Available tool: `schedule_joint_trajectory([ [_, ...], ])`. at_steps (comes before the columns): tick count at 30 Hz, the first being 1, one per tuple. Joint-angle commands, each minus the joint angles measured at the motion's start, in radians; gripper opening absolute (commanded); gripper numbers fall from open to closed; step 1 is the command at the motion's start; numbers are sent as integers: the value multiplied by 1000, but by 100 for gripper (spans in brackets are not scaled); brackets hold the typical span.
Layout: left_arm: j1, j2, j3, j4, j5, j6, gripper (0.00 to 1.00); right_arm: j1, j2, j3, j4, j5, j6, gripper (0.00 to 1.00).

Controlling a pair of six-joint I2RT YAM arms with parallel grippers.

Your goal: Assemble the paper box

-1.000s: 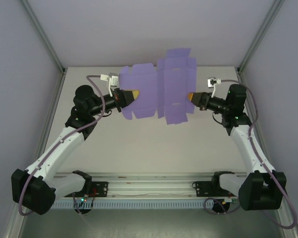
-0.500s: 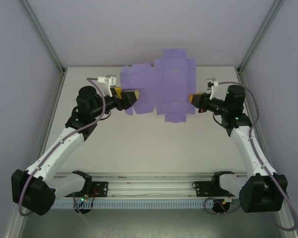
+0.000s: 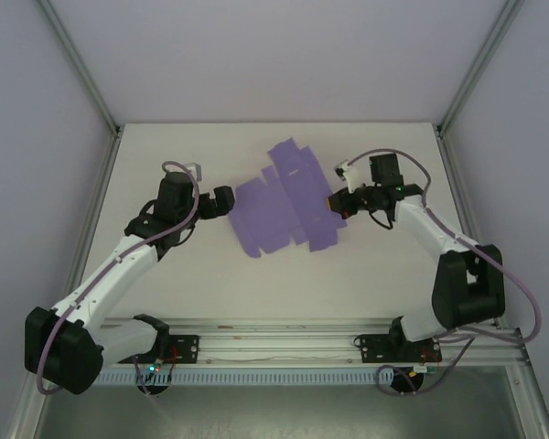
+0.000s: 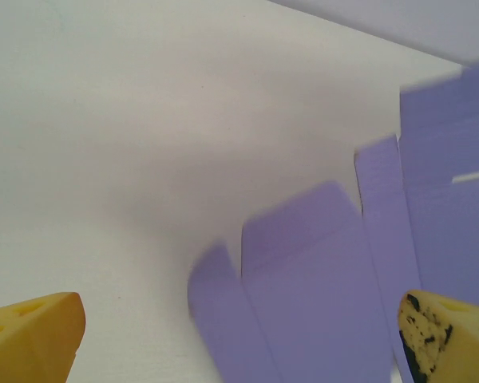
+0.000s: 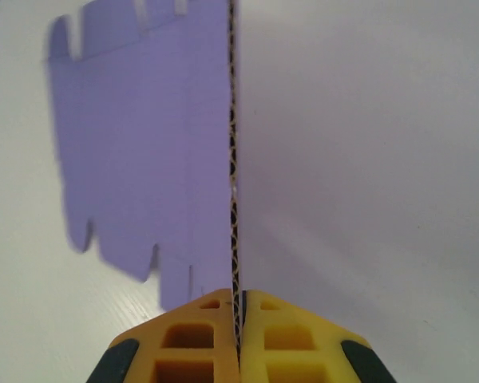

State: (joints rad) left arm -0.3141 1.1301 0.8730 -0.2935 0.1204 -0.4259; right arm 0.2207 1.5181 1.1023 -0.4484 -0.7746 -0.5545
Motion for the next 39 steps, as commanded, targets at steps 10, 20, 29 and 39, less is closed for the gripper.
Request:
schedule_joint_trajectory([
  [10,-2,-9,-21,45,-15,30,100,295,172,168,-6,692,-529,0],
  [20,-2,67,35,108,156,9,100,416,155,-57,565,849,-746,0],
  [29,-2,256,191,126,369,-3,100,453,133,-86,622,847,-758,0],
  [39,-3,367,284,13,384,-40,83,464,140,-94,669,873,-742,0],
])
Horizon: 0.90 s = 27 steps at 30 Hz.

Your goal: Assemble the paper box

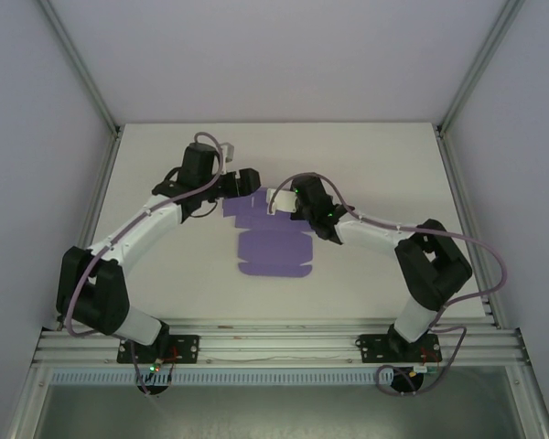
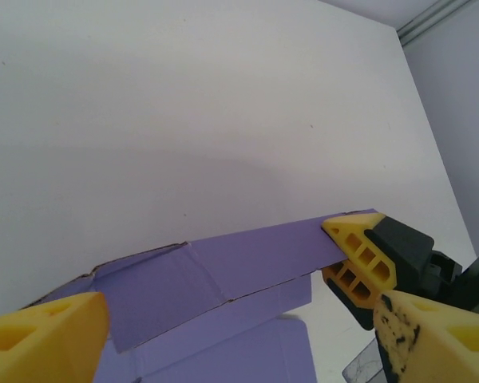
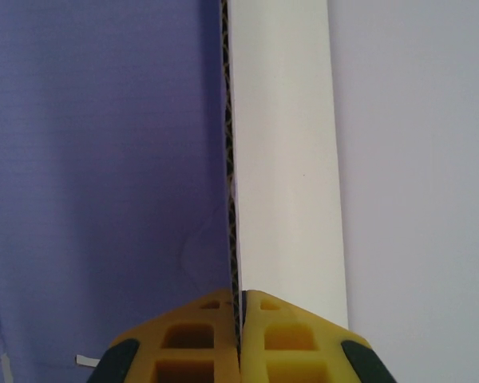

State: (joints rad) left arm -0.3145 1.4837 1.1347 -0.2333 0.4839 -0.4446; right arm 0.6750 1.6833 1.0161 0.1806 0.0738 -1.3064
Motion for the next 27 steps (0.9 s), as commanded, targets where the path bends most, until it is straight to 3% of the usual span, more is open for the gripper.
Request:
schedule_joint_trajectory([
  [1,-4,17,22,-51,7,-29,80,9,-27,-9,39,17,10,0],
  [5,-3,67,29,-51,24,-64,73,16,-26,-8,43,18,14,0],
  [13,-3,120,-13,119,141,-174,65,21,-35,-27,59,2,37,0],
  [17,-3,138,-36,214,161,-244,52,27,-37,-48,71,-18,23,0],
  [23,-4,170,-61,336,215,-346,43,34,-37,-53,97,-22,46,0],
  [27,-3,150,-63,254,170,-312,43,34,-42,-46,100,-11,50,0],
])
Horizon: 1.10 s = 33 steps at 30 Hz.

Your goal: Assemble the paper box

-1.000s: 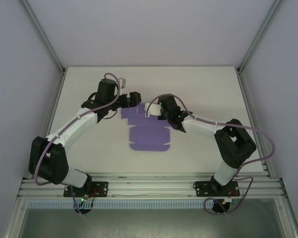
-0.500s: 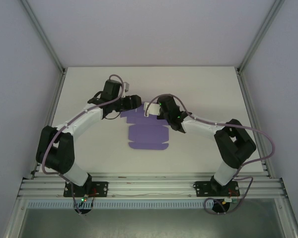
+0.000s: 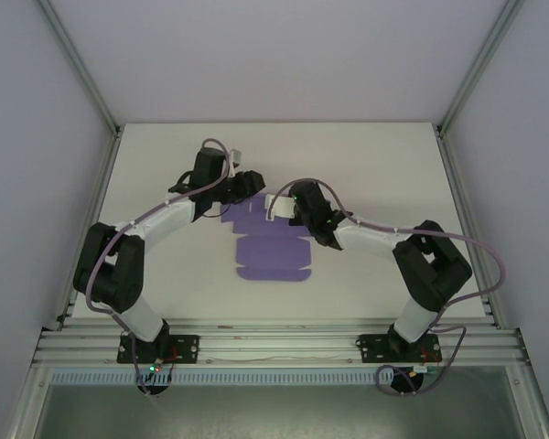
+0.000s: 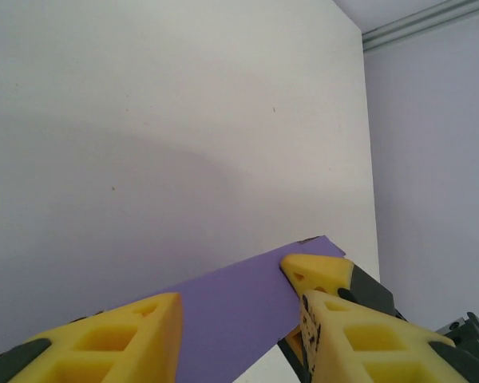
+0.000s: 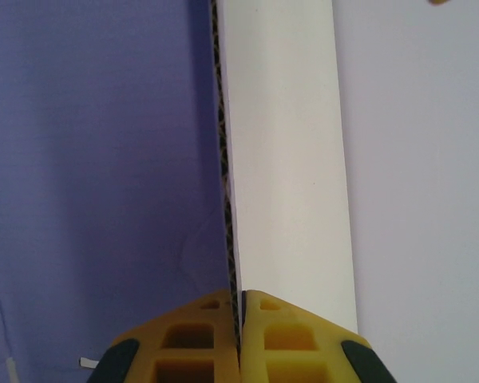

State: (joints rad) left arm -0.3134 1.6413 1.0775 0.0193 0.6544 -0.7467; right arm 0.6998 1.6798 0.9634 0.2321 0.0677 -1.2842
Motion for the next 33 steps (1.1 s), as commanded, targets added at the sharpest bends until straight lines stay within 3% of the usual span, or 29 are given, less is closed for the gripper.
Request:
schedule_joint_trajectory([
  [1,-5,-21,0,-47,-42,18,44,9,-39,10,48,3,28,0],
  [6,-5,-111,33,-277,-293,137,48,9,-34,18,29,28,16,0],
  [9,-5,-136,42,-330,-335,163,51,9,-31,22,23,20,21,0],
  [16,-7,-75,25,-247,-161,120,51,9,-10,44,20,9,32,0],
  [23,-10,-36,-28,-61,-3,14,50,11,2,54,21,-16,37,0],
  [33,-13,0,-47,87,-39,-106,26,17,-3,11,60,-74,26,0],
])
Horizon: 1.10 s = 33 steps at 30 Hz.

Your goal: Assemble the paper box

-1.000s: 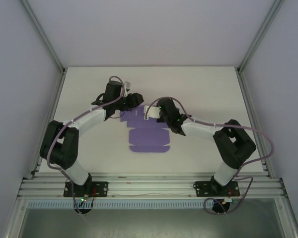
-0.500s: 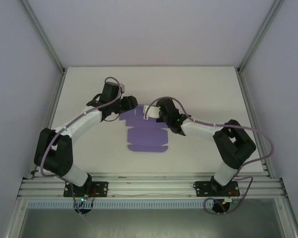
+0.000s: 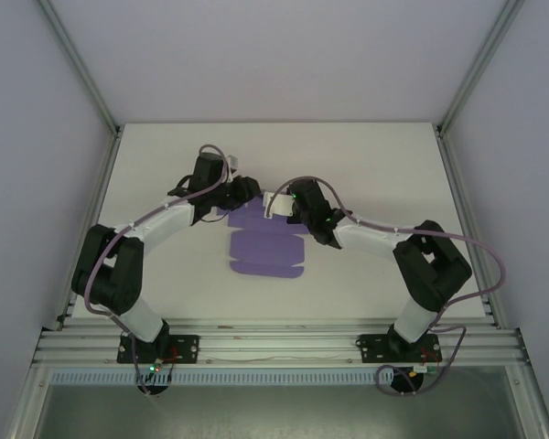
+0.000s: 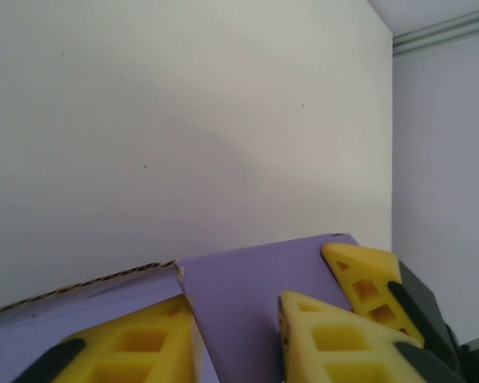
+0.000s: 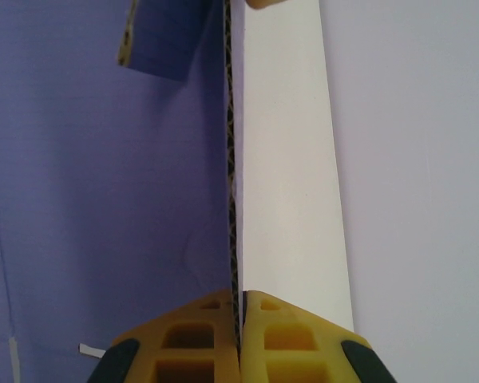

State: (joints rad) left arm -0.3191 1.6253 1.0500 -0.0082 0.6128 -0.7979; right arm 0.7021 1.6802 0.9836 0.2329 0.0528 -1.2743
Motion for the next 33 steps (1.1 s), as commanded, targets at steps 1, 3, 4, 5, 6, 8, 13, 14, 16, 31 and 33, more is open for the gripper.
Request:
schedule_joint_trajectory([
  [1,-6,15,-29,136,-6,-72,24,16,-6,-13,63,-62,21,0],
  [3,-6,4,-51,172,-31,-100,20,17,-12,-23,76,-68,31,0],
  [4,-6,-1,-62,186,-38,-107,18,17,-15,-28,80,-71,36,0],
  [5,-7,-7,-72,199,-50,-116,15,17,-21,-33,84,-73,39,0],
  [6,-7,-14,-80,209,-56,-119,15,17,-23,-37,87,-72,40,0],
  [8,-7,-27,-88,203,-60,-113,15,16,-27,-39,87,-63,41,0],
  [13,-6,-91,-113,158,-102,-62,15,17,-40,-44,92,-41,52,0],
  [14,-6,-112,-120,147,-105,-41,16,16,-44,-45,91,-39,58,0],
  [16,-6,-160,-135,112,-115,-2,34,16,-50,-45,85,-32,70,0],
  [31,165,-621,-404,-299,-510,171,100,-21,-106,-25,11,-92,134,0],
  [33,224,-624,-444,-273,-487,175,100,-27,-118,-25,-7,-127,138,0],
])
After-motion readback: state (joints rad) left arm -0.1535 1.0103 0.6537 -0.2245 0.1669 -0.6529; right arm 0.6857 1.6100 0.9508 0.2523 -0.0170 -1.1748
